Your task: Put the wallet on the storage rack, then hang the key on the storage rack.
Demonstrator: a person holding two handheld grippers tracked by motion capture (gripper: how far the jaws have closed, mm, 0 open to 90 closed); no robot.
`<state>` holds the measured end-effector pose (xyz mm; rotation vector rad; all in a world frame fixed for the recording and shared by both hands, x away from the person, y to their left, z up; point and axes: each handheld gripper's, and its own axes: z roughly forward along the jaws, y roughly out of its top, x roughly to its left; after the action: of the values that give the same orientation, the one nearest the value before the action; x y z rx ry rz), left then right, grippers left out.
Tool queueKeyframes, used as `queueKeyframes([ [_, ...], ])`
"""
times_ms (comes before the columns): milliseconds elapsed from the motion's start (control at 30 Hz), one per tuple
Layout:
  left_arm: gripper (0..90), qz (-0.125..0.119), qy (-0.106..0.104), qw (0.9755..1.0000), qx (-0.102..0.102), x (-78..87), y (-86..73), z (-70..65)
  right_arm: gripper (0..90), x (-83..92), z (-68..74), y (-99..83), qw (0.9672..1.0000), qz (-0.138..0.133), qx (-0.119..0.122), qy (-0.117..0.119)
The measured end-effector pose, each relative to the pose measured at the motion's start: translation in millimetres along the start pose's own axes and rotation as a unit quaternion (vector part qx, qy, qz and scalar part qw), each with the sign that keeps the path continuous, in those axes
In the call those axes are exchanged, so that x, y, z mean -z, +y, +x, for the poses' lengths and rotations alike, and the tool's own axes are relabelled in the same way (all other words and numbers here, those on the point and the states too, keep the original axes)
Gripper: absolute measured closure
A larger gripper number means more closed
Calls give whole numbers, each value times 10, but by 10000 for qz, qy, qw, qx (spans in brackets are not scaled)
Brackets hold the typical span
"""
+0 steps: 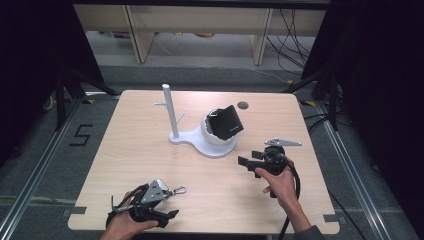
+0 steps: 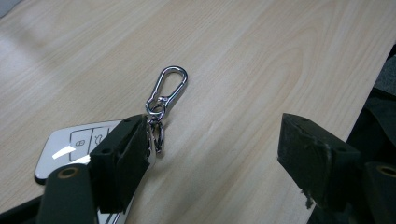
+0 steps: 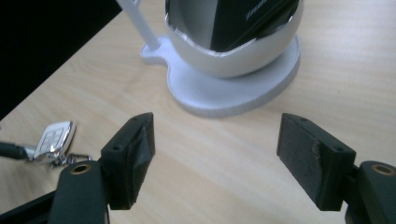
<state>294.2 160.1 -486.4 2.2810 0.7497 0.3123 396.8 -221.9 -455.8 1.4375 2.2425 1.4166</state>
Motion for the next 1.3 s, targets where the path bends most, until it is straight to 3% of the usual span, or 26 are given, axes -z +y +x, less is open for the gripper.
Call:
queueKeyframes([
  [33, 238, -25, -44, 10000, 28, 1, 2, -2, 266, -5, 17, -32, 10000, 35, 53, -2],
  [67, 236, -37, -44, 10000, 39, 1, 4, 1, 253, -8, 59, -66, 9999, 110, -123, 1],
  [100, 233, -58, -44, 9999, 153, -5, 2, -8, 243, -10, 36, -87, 9999, 109, 94, -25],
  [233, 221, -17, -25, 10000, 82, -12, 14, 21, 230, -12, 68, -186, 9996, 213, 184, -11],
  [300, 218, -48, -47, 9998, 212, -20, 19, 15, 228, 1, 89, -229, 9995, 242, 200, 26],
  [333, 217, -52, -25, 9999, 123, -19, 26, 33, 227, 9, 97, -249, 9994, 290, 190, 24],
  [400, 216, -64, -24, 9997, 215, -22, 30, 36, 226, 20, 99, -296, 9995, 227, 219, 73],
  [467, 216, -50, 13, 9999, 130, -23, 33, 52, 216, 29, 108, -347, 9994, 261, 196, 117],
  [533, 215, -60, 0, 9998, 200, -31, 33, 45, 203, 36, 122, -400, 9993, 292, 210, 134],
  [567, 215, -83, -16, 9999, 111, -30, 39, 49, 196, 38, 149, -429, 9994, 317, 105, 132],
  [600, 215, -89, -59, 9999, 122, -30, 41, 43, 180, 36, 143, -451, 9992, 301, 232, 148],
  [733, 215, -54, -12, 10000, 75, -29, 41, 57, 157, 45, 189, -536, 9984, 476, 184, 249],
  [800, 215, -70, -1, 9998, 170, -33, 28, 50, 157, 53, 205, -567, 9981, 490, 298, 232],
  [867, 215, -71, -37, 9999, 115, -20, 23, 54, 157, 67, 248, -597, 9975, 562, 318, 304],
  [967, 215, -57, 32, 9998, 176, -8, 3, 52, 158, 85, 292, -653, 9965, 651, 463, 235],
  [1033, 215, -74, 42, 9997, 219, -4, -10, 48, 161, 92, 348, -700, 9960, 798, 229, 336],
  [1167, 215, -70, 60, 9996, 278, 12, -32, 62, 163, 102, 377, -760, 9949, 901, 346, 306],
  [1200, 215, -49, 119, 9996, 254, 16, -35, 76, 163, 106, 355, -763, 9937, 943, 545, 257],
  [1233, 215, -84, 133, 9995, 286, 12, -42, 81, 163, 104, 384, -783, 9942, 957, 375, 305],
  [1300, 215, -61, 187, 9994, 283, 9, -52, 99, 164, 99, 355, -792, 9930, 1009, 504, 363],
])
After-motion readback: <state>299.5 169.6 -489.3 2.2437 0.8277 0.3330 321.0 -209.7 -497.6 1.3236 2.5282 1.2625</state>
